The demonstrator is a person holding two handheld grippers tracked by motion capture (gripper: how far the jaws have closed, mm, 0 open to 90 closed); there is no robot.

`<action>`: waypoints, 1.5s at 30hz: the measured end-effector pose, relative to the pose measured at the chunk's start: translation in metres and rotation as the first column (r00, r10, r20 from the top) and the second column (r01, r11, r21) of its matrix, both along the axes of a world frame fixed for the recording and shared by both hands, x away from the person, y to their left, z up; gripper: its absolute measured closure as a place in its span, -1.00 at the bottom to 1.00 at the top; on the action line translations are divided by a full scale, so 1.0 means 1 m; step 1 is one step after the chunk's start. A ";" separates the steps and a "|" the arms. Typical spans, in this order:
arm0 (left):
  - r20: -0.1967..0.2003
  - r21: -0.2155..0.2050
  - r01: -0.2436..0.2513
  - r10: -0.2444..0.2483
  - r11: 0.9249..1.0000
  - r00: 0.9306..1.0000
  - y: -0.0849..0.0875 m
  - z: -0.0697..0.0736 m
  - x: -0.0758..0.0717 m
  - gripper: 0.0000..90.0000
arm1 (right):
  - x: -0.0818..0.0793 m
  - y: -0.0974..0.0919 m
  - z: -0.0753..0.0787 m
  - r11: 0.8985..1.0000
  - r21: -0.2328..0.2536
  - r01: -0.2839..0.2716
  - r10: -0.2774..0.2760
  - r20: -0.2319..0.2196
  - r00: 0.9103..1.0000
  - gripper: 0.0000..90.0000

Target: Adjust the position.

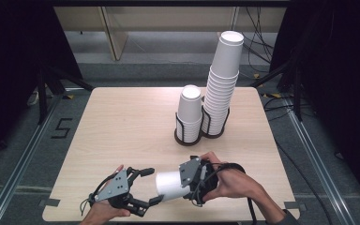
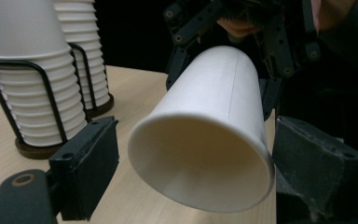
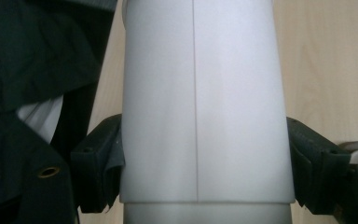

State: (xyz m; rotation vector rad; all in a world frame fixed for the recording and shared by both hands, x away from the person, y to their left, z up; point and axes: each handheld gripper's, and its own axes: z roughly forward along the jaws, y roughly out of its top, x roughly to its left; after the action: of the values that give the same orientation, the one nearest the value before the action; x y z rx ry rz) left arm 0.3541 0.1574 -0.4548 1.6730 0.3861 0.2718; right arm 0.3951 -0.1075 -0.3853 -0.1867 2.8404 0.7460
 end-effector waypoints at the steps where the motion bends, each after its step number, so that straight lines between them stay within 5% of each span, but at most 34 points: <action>1: -0.002 -0.017 -0.009 0.009 1.000 1.000 0.001 0.000 0.001 -0.69 | 0.002 -0.004 0.001 0.999 0.030 0.018 -0.018 -0.012 1.000 -0.48; 8: -0.019 -0.058 -0.061 0.060 0.996 0.998 -0.001 -0.002 0.002 -0.70 | 0.012 -0.021 0.002 0.978 0.202 0.045 -0.032 -0.069 0.997 -0.48; 11: -0.035 -0.058 -0.056 0.054 0.997 0.998 -0.004 -0.005 0.001 -0.69 | 0.014 -0.023 0.003 0.972 0.229 0.046 -0.032 -0.061 0.998 -0.48; 18: -0.040 -0.095 -0.032 0.028 0.995 0.999 -0.011 -0.007 0.000 -0.77 | 0.013 -0.024 0.003 0.952 0.306 0.026 0.015 -0.130 0.991 -0.48; 23: -0.050 -0.106 -0.027 0.022 0.994 0.998 -0.013 -0.008 0.001 -1.00 | 0.012 -0.021 -0.001 0.944 0.329 -0.005 0.060 -0.158 0.986 -0.48; 36: -0.013 -0.138 0.004 -0.006 0.990 1.000 -0.016 -0.005 -0.004 -0.91 | 0.011 -0.009 -0.011 0.931 0.364 -0.036 0.116 -0.202 0.972 -0.49; 45: -0.016 -0.096 0.037 -0.039 0.995 0.999 -0.012 -0.002 -0.002 -0.78 | 0.014 -0.010 -0.019 0.934 0.356 -0.033 0.119 -0.222 0.968 -0.49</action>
State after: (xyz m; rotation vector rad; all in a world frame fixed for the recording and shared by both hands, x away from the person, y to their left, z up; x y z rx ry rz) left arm 0.3517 0.1454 -0.4566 1.5878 0.3748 0.2065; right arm 0.4093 -0.1178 -0.4043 -0.1620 2.8663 1.3615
